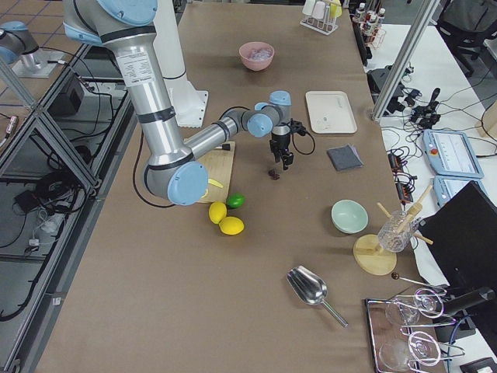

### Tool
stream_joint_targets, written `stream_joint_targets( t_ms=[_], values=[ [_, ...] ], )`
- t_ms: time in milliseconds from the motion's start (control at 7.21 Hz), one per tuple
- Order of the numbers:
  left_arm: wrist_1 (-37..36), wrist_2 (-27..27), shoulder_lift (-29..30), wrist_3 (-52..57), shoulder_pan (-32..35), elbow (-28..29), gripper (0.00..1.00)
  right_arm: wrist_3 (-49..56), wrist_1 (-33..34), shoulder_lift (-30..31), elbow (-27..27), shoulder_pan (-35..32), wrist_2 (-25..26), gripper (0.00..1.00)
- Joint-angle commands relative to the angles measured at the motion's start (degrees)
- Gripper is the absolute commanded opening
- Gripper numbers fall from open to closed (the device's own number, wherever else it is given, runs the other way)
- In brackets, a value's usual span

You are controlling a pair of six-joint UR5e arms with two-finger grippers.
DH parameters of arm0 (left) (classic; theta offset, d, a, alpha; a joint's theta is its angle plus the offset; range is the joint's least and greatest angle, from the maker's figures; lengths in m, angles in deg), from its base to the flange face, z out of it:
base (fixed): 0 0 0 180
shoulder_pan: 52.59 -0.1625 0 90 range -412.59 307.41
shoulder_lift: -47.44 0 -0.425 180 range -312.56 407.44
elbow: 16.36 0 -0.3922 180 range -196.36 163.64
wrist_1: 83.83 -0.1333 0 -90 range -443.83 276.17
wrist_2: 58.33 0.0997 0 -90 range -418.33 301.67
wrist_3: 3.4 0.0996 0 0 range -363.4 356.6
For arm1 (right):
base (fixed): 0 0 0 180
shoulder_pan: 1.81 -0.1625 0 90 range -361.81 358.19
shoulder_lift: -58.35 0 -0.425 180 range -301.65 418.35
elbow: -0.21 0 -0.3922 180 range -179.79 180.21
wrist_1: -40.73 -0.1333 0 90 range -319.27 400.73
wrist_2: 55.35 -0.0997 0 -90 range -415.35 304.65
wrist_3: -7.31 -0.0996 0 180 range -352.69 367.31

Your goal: Put ice and cherries in cup

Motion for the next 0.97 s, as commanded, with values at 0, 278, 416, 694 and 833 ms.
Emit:
stream_joint_targets(
  t_ms=[0,278,416,694,833],
  values=[
    [0.52,0.00,-0.16,-0.01,0.01,0.04,0.99,0.19,-0.26,0.15,-0.08,-0.14,-1.87,0.60],
    [0.61,0.00,-0.42,-0.01,0.01,0.04,0.98,-0.07,-0.26,0.24,-0.08,-0.84,-3.54,0.54],
    [0.61,0.00,-0.42,-0.01,-0.08,-0.04,0.98,-0.34,-0.26,0.24,0.00,-1.72,-5.55,0.54],
    [0.61,-0.09,-0.42,-0.01,0.01,-0.13,0.99,-0.16,-0.53,0.94,-0.26,-2.87,-7.16,0.54],
    [0.87,-0.09,-0.42,-0.01,0.01,-0.13,0.99,-0.34,-1.66,1.55,-0.26,-2.87,-7.16,0.54]
  ],
)
